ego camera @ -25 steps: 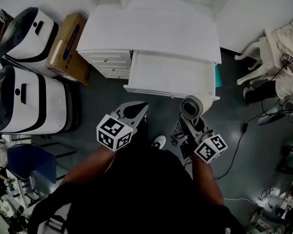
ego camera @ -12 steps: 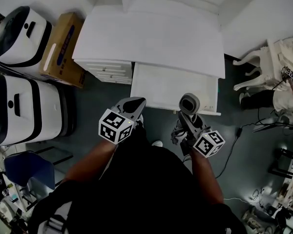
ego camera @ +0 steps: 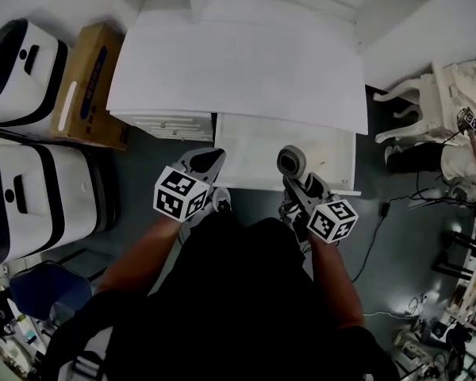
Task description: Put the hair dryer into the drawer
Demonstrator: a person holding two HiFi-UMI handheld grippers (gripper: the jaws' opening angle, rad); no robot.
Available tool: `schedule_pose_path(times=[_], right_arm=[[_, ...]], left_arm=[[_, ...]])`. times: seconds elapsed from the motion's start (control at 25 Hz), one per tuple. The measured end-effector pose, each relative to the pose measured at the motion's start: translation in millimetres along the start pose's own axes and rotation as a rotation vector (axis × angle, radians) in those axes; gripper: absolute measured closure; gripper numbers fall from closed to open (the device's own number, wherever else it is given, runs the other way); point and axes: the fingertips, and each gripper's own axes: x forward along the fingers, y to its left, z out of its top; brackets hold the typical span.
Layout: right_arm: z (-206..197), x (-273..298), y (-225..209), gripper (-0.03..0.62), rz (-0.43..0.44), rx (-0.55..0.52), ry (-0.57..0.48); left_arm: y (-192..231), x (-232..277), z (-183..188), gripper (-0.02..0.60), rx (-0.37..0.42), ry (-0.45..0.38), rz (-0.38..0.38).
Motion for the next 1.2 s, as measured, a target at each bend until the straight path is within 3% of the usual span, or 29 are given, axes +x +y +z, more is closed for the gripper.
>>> schedule_pose_path(times=[0.24, 0.56, 0.84, 1.2], right_arm=[[-16, 33, -25, 0.378, -0.039, -0.063, 0.107], [-38, 93, -44, 0.378, 0.015, -0.199, 0.280], [-74, 129, -65, 0.378, 0.079, -0.311, 0.478], [-104, 154, -89, 0.378, 0.118, -0.467, 0.656]], left_arm=[[13, 12, -16, 0.572, -0.031, 0.053, -0.003], [25, 18, -27, 0.572, -0.080, 0.070, 0.040], [26, 17, -35, 0.572, -0.153, 0.056, 0.117], [36, 7, -49, 0.572, -0.240, 0.057, 0.231]])
